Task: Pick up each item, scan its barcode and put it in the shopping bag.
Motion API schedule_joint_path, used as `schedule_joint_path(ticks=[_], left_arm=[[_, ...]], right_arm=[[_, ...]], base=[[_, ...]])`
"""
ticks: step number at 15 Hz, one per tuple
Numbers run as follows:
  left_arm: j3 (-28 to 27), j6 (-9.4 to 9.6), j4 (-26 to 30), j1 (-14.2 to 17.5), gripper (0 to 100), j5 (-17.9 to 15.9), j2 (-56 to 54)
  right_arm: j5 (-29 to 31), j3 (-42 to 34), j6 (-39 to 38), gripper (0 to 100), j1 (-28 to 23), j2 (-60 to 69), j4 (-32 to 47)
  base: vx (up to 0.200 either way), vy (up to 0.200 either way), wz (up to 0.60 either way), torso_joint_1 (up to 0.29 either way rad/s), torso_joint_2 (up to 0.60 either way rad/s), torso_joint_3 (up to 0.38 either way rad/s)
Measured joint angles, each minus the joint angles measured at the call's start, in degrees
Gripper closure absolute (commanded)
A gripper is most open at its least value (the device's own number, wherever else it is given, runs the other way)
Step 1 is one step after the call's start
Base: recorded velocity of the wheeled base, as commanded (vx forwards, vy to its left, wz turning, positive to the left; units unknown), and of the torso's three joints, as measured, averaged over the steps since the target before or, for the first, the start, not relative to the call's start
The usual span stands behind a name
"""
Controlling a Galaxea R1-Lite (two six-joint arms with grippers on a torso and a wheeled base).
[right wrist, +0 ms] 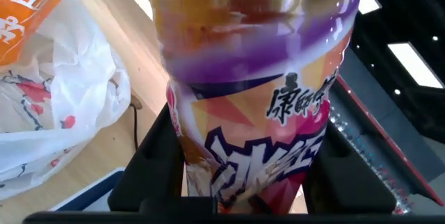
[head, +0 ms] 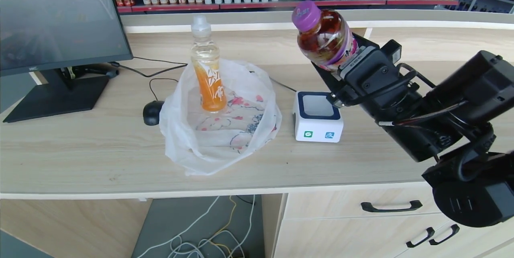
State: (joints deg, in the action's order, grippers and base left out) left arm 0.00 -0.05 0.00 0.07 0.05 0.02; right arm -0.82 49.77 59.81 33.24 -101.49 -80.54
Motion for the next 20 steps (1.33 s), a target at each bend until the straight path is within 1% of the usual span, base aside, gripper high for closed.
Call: schedule_joint_path(ticks=[5,9,11,14,17,20], left_arm=[[0.0,-0.02,0.0,0.0,0,0.0,0.0],[0.0,-0.02,0.0,0.0,0,0.0,0.0],[0.0,-0.02,0.0,0.0,0,0.0,0.0],[0.0,-0.02,0.0,-0.02,0,0.0,0.0],[0.0,-0.02,0.0,0.0,0,-0.02,0.0],[0.0,-0.02,0.0,0.0,0,0.0,0.0]], right_arm=[[-9.89,1.99,4.13,100,-0.15,-3.94,0.38],[-11.11,2.32,5.12,100,-0.59,-4.94,0.56],[-13.1,2.18,7.17,100,-0.52,-5.38,0.62],[-14.86,-0.24,9.65,100,-0.65,-5.9,0.67],[-17.25,-0.28,10.23,100,-1.68,-6.49,0.34],[-17.82,0.17,10.29,100,-2.27,-6.81,0.35]], base=[[0.0,0.0,0.0,0.0,0.0,0.0],[0.0,0.0,0.0,0.0,0.0,0.0],[0.0,0.0,0.0,0.0,0.0,0.0],[0.0,0.0,0.0,0.0,0.0,0.0],[0.0,0.0,0.0,0.0,0.0,0.0],[0.0,0.0,0.0,0.0,0.0,0.0]])
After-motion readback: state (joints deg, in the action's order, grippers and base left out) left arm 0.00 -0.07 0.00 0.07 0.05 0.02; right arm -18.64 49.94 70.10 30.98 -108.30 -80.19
